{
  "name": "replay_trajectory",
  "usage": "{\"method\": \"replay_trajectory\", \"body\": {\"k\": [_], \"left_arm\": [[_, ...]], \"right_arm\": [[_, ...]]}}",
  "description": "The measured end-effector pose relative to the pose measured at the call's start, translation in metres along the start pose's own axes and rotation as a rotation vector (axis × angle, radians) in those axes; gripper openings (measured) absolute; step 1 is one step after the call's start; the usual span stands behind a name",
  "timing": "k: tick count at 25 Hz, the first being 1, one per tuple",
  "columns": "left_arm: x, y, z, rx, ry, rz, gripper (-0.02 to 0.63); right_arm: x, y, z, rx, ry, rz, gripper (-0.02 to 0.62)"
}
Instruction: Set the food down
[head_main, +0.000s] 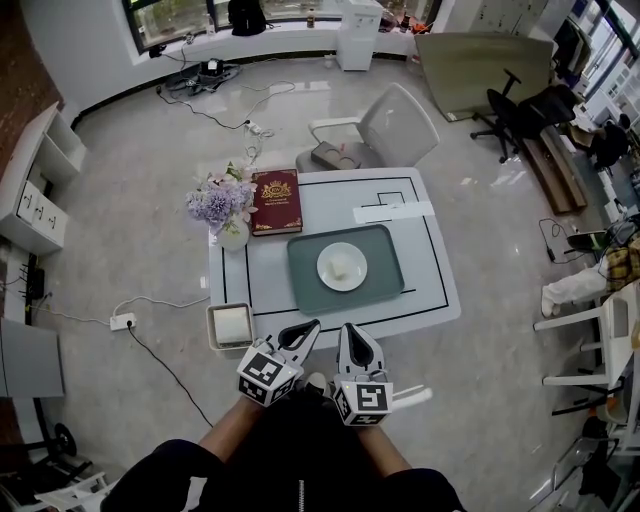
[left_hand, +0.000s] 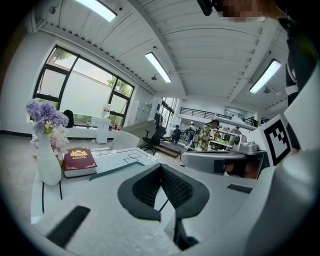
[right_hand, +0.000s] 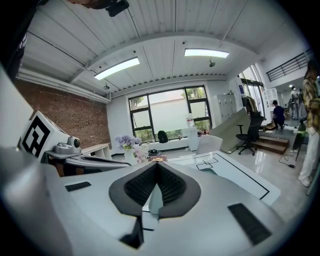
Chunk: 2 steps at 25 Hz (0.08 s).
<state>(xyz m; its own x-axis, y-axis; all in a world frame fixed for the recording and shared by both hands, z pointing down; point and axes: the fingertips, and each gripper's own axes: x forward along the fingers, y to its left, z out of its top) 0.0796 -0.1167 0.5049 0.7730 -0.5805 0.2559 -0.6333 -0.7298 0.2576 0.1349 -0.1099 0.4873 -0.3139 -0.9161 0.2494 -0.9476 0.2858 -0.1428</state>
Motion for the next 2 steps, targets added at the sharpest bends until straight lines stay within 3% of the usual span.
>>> {"method": "replay_trajectory", "body": {"k": [2], "left_arm": [[-0.0011,0.0005,-0.0002,-0.001,-0.002,0.002,0.006]], "right_arm": [[-0.0003,0.0013,0.0009,-0.003,-0.003,0.002,0.008]]}}
